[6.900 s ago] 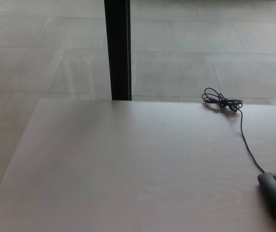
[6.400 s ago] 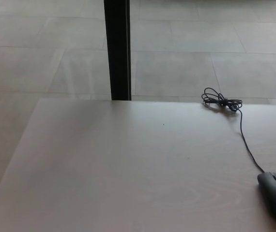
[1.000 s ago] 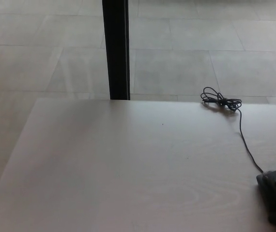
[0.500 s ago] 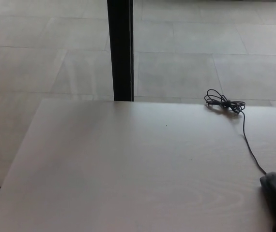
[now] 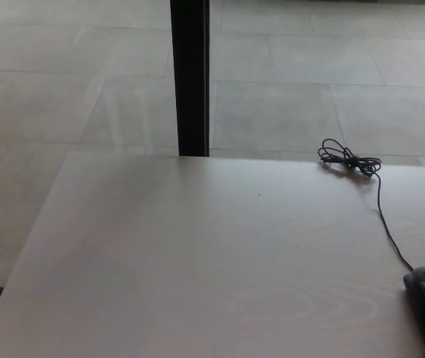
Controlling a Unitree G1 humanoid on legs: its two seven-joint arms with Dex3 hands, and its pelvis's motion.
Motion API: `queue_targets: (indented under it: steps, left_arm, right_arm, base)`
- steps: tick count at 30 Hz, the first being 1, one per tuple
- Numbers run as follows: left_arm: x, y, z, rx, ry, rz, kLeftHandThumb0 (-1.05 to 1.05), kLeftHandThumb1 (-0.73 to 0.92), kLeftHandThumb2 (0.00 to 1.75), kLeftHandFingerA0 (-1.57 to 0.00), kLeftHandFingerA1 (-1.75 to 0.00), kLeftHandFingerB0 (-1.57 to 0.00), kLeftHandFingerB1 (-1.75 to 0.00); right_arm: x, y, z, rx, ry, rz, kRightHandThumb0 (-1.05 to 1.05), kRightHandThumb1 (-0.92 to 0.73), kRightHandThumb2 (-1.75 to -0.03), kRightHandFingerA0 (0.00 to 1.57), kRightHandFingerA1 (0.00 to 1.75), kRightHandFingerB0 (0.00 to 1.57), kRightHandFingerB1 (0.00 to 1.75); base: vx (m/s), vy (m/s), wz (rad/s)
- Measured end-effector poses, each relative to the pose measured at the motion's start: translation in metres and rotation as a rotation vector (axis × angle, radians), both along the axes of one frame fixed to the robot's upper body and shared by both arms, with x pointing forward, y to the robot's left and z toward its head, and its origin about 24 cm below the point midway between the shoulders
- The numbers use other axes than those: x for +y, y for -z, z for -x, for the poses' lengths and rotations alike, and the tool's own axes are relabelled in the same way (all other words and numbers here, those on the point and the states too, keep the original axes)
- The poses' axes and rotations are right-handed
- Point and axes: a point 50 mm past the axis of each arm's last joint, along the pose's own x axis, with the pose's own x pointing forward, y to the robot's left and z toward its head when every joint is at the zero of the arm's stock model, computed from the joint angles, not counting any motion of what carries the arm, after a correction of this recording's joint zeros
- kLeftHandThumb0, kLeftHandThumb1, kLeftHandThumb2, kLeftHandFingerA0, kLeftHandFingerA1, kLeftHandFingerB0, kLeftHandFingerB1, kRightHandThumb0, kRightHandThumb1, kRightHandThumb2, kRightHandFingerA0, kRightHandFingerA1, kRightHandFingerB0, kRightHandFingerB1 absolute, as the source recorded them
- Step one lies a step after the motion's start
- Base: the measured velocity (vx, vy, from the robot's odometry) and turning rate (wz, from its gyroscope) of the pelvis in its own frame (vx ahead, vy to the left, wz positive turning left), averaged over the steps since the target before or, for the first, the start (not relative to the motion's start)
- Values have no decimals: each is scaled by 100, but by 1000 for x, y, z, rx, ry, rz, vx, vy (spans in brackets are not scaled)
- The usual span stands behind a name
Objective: The robot uses its right fingers to click on the left button of the black mouse placed on the table.
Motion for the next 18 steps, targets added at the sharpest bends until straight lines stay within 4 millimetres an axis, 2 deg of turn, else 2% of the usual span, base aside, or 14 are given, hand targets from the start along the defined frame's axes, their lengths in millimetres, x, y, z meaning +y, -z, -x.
queue_targets:
  steps: [2,3,4,7,10,11,12,15,17,18]
  left_arm:
    - [0,0,-1,-2,-1,-1,-83,92,78,-65,-58,-47,-45]
    - [0,-1,-1,-3,-1,-2,-89,81,93,-59,-61,-43,-49]
    - [1,-1,-2,-4,-1,-2,-84,92,77,-61,-55,-45,-42]
    - [1,-1,-1,-8,-6,-2,-84,92,76,-60,-56,-48,-43]
    - [1,-1,-1,-9,-8,-2,-84,92,77,-65,-56,-51,-44]
    - [1,-1,-1,-9,-8,-2,-90,79,91,-60,-63,-46,-50]
    - [1,-1,-1,-9,-8,-3,-84,92,77,-65,-57,-50,-44]
    - [1,-1,0,-6,-7,-3,-84,92,77,-63,-56,-47,-42]
    - [1,-1,1,-4,-7,-3,-86,91,83,-55,-57,-43,-44]
    - [1,-1,1,-2,-7,-3,-82,92,79,-54,-59,-43,-46]
  right_arm:
    - [1,0,0,2,-5,5,-90,-92,-69,21,67,44,43]
    - [1,0,0,2,-7,8,-89,-92,-70,20,65,43,43]
    - [1,0,-1,1,-10,13,-89,-92,-68,24,68,44,43]
    - [1,-2,-2,-2,-24,40,-91,-92,-75,20,63,41,44]
    - [3,-5,-4,-5,-33,55,-89,-92,-73,19,64,40,44]
    - [3,-5,-4,-4,-36,61,-91,-92,-74,20,65,42,46]
    - [3,-7,-5,-6,-41,67,-90,-92,-72,19,65,41,44]
    - [4,-12,-9,-11,-49,84,-90,-92,-72,18,65,41,45]
    - [4,-14,-11,-11,-48,84,-90,-92,-75,21,58,39,41]
    - [4,-16,-12,-10,-45,84,-89,-92,-73,24,55,44,40]
  base:
    - [0,0,0]
    - [0,0,0]
    - [0,0,0]
    - [0,0,0]
    - [0,0,0]
    - [0,0,0]
    - [0,0,0]
    - [0,0,0]
    - [0,0,0]
    - [0,0,0]
